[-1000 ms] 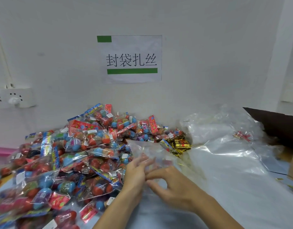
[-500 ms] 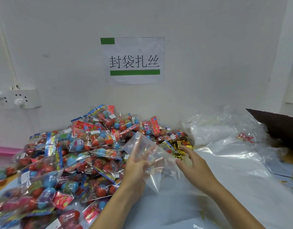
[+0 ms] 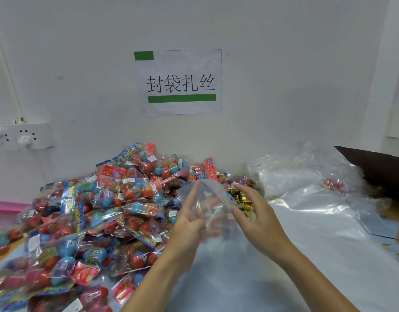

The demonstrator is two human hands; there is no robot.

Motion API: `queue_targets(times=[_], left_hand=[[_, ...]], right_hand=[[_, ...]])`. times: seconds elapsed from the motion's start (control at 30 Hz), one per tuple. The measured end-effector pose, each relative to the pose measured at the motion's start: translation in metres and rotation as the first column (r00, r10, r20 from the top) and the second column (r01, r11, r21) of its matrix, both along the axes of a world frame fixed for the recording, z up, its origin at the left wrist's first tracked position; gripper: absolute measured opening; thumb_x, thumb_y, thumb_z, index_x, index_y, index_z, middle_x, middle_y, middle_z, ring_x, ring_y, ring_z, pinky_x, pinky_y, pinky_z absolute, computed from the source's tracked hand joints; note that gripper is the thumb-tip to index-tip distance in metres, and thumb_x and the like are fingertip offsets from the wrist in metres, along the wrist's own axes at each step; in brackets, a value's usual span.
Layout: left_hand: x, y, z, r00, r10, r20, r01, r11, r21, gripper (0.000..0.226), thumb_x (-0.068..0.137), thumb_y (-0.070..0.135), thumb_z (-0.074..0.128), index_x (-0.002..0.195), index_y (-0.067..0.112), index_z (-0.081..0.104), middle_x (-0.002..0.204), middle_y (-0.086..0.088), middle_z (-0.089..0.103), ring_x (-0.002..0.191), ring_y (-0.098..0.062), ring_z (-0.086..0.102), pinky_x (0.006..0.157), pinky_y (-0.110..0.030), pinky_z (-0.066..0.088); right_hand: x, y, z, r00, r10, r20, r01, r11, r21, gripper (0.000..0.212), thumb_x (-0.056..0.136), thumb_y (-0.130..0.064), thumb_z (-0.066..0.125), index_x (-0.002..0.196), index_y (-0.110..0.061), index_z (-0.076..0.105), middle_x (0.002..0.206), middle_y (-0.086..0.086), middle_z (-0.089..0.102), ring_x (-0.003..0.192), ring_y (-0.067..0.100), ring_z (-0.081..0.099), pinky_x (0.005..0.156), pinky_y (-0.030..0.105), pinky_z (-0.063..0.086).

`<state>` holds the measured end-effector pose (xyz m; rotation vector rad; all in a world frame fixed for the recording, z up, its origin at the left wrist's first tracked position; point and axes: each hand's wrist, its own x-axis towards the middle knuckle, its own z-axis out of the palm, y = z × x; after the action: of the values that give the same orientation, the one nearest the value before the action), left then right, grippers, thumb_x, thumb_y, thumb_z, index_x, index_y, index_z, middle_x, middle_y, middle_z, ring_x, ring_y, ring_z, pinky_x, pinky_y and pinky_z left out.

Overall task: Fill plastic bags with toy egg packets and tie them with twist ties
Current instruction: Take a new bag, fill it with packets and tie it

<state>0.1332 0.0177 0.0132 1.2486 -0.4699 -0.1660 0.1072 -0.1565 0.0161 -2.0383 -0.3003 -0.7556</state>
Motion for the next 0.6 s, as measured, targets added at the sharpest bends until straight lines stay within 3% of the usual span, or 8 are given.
queue_targets(times=[0.1,0.17,0.23,0.33,0.4,0.47,0.53,0.6], left_hand=[[-0.005,-0.003,0.003,0.997,0.025,0.067,-0.027,0.999,0.032,0.088,0.088,-0.021,0.047,0.140,0.049,0.046,0.129,0.000,0.068,0.105,-0.031,0.071,0.077,-0.039,0.061],[-0.007,-0.006,0.004,0.993,0.050,0.105,-0.058,0.995,0.075,0.089,0.088,-0.025,0.039,0.136,0.048,0.051,0.133,0.001,0.066,0.101,-0.027,0.073,0.074,-0.032,0.059],[-0.009,-0.008,0.004,0.987,0.064,0.146,-0.084,0.988,0.133,0.088,0.086,-0.028,0.032,0.134,0.045,0.051,0.136,-0.001,0.063,0.101,-0.024,0.073,0.075,-0.031,0.060],[-0.011,-0.006,0.004,0.979,0.060,0.193,-0.097,0.977,0.191,0.085,0.083,-0.028,0.027,0.132,0.038,0.051,0.119,-0.007,0.072,0.095,-0.027,0.074,0.073,-0.030,0.059],[-0.010,-0.003,0.004,0.980,0.081,0.182,-0.117,0.974,0.195,0.075,0.085,-0.026,0.029,0.131,0.031,0.044,0.110,-0.012,0.074,0.092,-0.032,0.074,0.074,-0.039,0.061],[-0.009,0.001,0.004,0.979,0.135,0.151,-0.166,0.961,0.219,0.059,0.090,-0.019,0.039,0.129,0.026,0.038,0.108,-0.015,0.074,0.087,-0.035,0.074,0.077,-0.046,0.060],[-0.006,0.008,0.005,0.976,0.172,0.135,-0.207,0.925,0.318,0.045,0.093,-0.005,0.056,0.125,0.025,0.043,0.100,-0.008,0.077,0.076,-0.030,0.074,0.069,-0.039,0.059],[-0.005,0.013,0.008,0.984,0.153,0.089,-0.177,0.878,0.445,0.033,0.091,0.010,0.070,0.117,0.022,0.053,0.092,-0.004,0.078,0.074,-0.026,0.075,0.067,-0.035,0.059]], right_hand=[[0.004,0.009,0.026,0.993,0.067,0.100,-0.060,0.996,-0.065,0.056,0.094,-0.017,0.065,0.139,-0.046,0.047,0.146,-0.023,0.043,0.138,-0.008,0.033,0.115,0.018,0.031],[0.010,0.013,0.043,0.992,0.128,-0.017,-0.129,0.966,-0.223,0.062,0.091,-0.026,0.064,0.140,-0.057,0.041,0.155,-0.024,0.031,0.145,-0.001,0.023,0.117,0.026,0.022],[0.018,0.011,0.055,0.976,0.135,-0.170,-0.191,0.907,-0.375,0.057,0.088,-0.027,0.066,0.134,-0.056,0.049,0.153,-0.021,0.038,0.146,0.009,0.025,0.119,0.038,0.022],[0.030,0.008,0.066,0.964,0.106,-0.246,-0.199,0.897,-0.394,0.030,0.085,-0.020,0.071,0.108,-0.040,0.071,0.114,-0.020,0.068,0.115,0.004,0.057,0.103,0.036,0.045],[0.035,0.005,0.073,0.971,0.045,-0.234,-0.138,0.909,-0.394,0.015,0.085,-0.020,0.076,0.083,-0.035,0.074,0.087,-0.014,0.073,0.091,0.003,0.065,0.085,0.033,0.052],[0.041,0.000,0.077,0.979,-0.016,-0.202,-0.064,0.921,-0.385,0.018,0.084,-0.021,0.078,0.068,-0.029,0.074,0.071,-0.008,0.072,0.075,0.006,0.067,0.074,0.032,0.054],[0.046,-0.008,0.080,0.983,-0.057,-0.176,0.002,0.956,-0.295,0.030,0.085,-0.020,0.078,0.057,-0.024,0.067,0.057,-0.013,0.066,0.059,-0.002,0.060,0.061,0.021,0.047],[0.050,-0.019,0.082,0.981,-0.124,-0.146,0.093,0.975,-0.200,0.035,0.086,-0.019,0.077,0.055,-0.021,0.062,0.052,-0.017,0.061,0.054,-0.002,0.054,0.054,0.011,0.039]])
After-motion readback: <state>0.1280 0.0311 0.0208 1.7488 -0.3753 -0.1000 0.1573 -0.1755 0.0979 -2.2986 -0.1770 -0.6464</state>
